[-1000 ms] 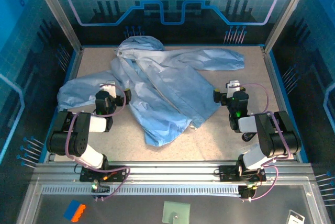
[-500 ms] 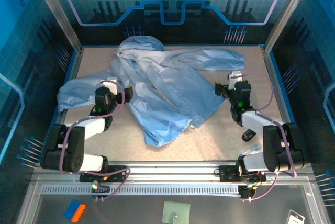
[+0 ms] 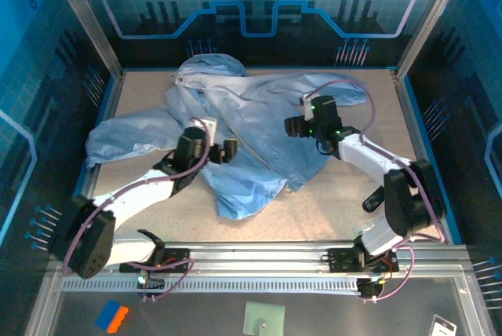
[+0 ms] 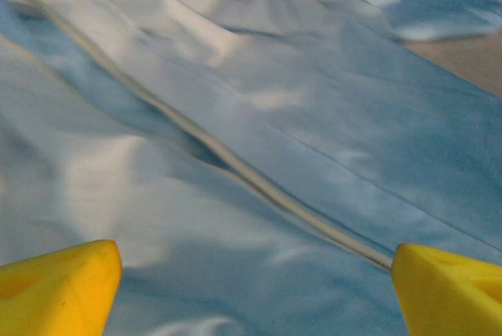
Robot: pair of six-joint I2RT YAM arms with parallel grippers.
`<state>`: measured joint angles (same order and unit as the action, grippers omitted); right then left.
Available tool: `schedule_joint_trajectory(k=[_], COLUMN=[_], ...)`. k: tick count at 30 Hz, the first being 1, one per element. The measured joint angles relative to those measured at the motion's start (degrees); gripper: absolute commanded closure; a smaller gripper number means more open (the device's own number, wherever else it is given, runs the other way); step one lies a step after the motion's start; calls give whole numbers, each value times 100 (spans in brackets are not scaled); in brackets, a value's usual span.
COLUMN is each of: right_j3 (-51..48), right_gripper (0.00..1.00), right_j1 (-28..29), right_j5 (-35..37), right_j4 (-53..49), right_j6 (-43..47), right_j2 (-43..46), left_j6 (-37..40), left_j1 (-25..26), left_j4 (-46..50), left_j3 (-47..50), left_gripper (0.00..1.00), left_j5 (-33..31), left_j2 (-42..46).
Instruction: Zip up the jacket
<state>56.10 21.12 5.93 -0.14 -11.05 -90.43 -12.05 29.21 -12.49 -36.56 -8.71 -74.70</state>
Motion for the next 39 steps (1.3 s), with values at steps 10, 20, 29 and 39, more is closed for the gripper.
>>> schedule_joint_trajectory(k=[10, 20, 29, 39], right_j3=[101, -258, -442, -184], right_gripper=[43, 62, 64, 64], right_j1=[420, 619, 1838, 2433], right_j5=[-787, -1067, -1108, -1082], right_j4=[-820, -678, -337, -984], right_j6=[-568, -1012, -1515, -1720], right_j2=[-1176, -1121, -1071, -769], left_j6=[-1209, -2568, -2518, -1880], left_j1=[1762, 975, -232, -1292], left_j4=[28, 17, 710, 2562], left_j3=[-981, -450, -20, -151], left_gripper=[28, 26, 25, 32], left_j5=[-85, 133, 258, 278], left_j2=[-2221, -2149, -1427, -577])
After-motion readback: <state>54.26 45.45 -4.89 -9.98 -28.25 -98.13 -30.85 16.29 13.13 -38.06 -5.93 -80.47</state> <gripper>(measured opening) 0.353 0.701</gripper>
